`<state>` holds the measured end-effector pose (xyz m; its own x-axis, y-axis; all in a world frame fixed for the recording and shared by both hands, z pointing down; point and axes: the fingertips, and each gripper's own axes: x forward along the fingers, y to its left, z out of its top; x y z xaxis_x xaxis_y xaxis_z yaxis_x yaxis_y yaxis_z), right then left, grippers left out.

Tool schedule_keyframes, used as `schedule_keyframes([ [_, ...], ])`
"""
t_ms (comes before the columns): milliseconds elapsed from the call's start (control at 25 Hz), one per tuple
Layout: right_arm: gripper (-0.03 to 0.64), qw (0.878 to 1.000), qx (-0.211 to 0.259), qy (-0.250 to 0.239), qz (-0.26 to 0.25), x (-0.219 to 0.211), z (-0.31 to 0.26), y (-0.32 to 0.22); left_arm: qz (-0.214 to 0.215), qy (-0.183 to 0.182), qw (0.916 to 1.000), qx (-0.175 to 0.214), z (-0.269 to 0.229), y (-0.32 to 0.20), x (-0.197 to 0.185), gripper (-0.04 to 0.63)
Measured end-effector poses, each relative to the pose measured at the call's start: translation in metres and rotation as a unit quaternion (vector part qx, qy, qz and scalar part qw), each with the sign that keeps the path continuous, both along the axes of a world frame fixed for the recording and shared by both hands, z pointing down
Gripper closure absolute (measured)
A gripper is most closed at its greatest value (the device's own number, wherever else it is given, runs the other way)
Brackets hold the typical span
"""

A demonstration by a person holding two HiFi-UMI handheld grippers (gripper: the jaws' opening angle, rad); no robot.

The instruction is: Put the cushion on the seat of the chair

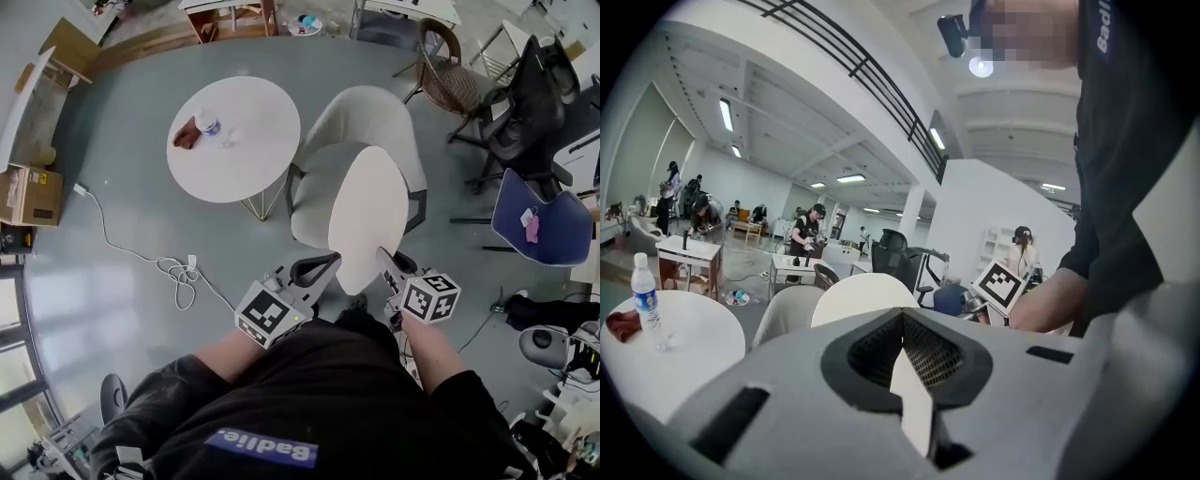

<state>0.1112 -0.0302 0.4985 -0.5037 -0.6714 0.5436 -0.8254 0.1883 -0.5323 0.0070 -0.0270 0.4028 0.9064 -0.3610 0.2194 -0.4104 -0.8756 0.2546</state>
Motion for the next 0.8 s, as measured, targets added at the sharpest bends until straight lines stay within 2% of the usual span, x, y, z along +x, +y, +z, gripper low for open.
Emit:
schedule_keyframes([
  [240,0.549,1.0,-0.014,-0.009,-0.019,0.027,0.017,-0.023,-0.042,-0.014,0.999,0.004,0.002,-0.008,0.019,0.579],
  [560,0.549,0.994,-0.037,-0.003,-0.102,0.066,0.05,-0.057,-0.143,-0.03,0.9893,-0.008,0.006,-0.02,0.066,0.578],
  [800,0.549,0.991,-0.037,0.021,-0.131,0.079,0.071,-0.082,-0.171,-0.027,0.985,-0.004,0.02,-0.014,0.074,0.578],
])
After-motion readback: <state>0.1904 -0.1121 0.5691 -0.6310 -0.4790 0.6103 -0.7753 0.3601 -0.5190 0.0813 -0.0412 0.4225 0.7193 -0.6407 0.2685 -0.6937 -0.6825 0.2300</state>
